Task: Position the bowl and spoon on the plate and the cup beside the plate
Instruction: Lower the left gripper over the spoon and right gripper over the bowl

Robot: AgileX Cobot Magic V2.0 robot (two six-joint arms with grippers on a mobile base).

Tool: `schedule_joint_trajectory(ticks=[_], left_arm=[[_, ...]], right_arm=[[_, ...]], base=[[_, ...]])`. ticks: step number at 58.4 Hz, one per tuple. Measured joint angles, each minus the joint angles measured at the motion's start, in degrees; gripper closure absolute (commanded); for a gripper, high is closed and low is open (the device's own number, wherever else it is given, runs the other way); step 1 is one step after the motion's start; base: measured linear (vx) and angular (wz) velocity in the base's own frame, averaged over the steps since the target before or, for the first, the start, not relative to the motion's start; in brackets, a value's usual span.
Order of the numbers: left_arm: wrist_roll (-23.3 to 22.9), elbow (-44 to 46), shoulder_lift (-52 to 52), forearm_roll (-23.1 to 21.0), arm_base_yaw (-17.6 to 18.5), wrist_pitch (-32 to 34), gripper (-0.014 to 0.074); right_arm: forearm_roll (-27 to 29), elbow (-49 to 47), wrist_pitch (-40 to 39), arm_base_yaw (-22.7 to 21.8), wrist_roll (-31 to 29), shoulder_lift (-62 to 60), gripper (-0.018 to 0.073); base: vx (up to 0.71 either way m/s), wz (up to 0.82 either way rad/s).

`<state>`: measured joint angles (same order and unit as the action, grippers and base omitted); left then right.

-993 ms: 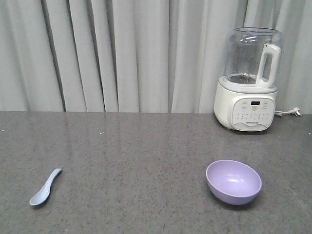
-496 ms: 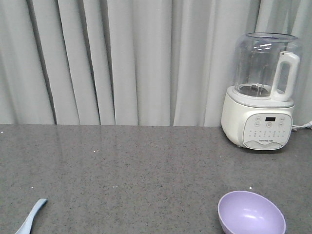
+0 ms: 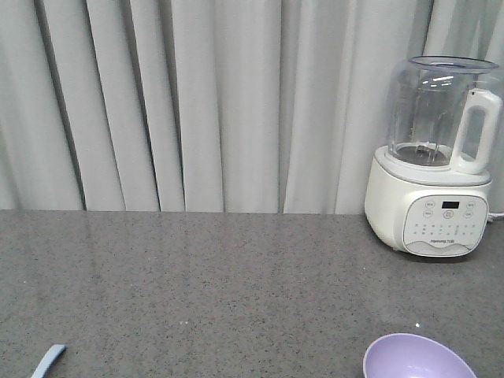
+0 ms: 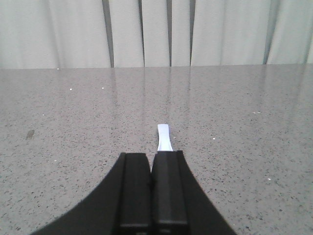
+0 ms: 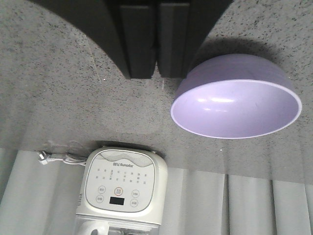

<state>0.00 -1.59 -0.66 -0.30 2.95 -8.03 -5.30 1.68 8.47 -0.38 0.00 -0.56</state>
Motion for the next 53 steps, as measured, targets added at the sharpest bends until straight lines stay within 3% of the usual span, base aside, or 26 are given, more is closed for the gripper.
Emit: schedule_joint_trajectory(ticks=[32,53], left_arm=[[0.0,0.0,0.0,0.0,0.0,1.07,0.0602],[0.0,0.0,0.0,0.0,0.0,7.3,0.0602]], right_arm=[[0.0,0.0,-0.96,0.0,0.0,0.0,0.0568],[0.0,0.0,-15.66,0.0,0.0,0.0,0.0568]], base=[[0.0,0.0],[0.0,0.0]])
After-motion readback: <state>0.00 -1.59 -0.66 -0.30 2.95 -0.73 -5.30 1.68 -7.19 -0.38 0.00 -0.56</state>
